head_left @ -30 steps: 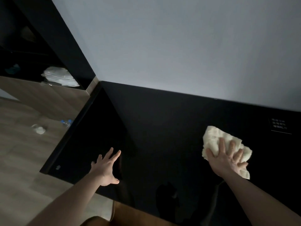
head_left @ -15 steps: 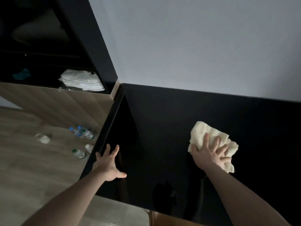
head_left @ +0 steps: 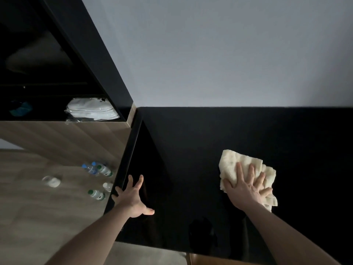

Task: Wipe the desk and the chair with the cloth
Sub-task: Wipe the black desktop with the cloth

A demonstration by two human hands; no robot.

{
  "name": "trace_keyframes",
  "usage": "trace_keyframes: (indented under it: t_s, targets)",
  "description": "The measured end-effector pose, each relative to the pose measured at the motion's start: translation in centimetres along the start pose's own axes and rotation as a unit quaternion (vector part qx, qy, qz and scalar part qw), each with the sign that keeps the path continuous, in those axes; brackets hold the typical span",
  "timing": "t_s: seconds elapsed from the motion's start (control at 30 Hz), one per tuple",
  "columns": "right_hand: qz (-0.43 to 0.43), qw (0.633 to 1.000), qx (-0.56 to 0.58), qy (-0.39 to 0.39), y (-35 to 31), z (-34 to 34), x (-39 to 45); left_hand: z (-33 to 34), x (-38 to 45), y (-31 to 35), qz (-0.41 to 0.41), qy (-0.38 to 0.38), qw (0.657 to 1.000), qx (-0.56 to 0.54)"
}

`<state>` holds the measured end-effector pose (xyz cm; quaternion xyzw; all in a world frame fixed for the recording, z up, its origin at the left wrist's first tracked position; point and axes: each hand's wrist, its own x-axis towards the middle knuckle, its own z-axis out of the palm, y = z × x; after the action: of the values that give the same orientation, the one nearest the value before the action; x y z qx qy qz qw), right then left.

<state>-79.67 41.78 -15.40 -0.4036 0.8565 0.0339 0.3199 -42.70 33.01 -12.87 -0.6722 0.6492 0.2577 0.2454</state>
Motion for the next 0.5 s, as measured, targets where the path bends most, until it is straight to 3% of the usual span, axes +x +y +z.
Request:
trace_keyframes:
  t_s: [0.23, 0.4, 0.5]
  targets:
    - [0.072, 0.997, 0.035, -0.01, -5.7, 0.4, 0.4, -0.8, 2.0, -2.0, 0.083, -0.006, 0.997, 0.001]
    - [0.044, 0.999, 0.01, -0.002, -14.1, 3.0, 0.3, -3.7, 6.4, -7.0, 0.215, 0.044, 0.975, -0.025]
    - [-0.012, 1.0, -0.01, -0.005, -20.4, 5.0, 0.2, -6.0, 9.7, -8.6, 0.2, 0.129, 0.964, -0.117]
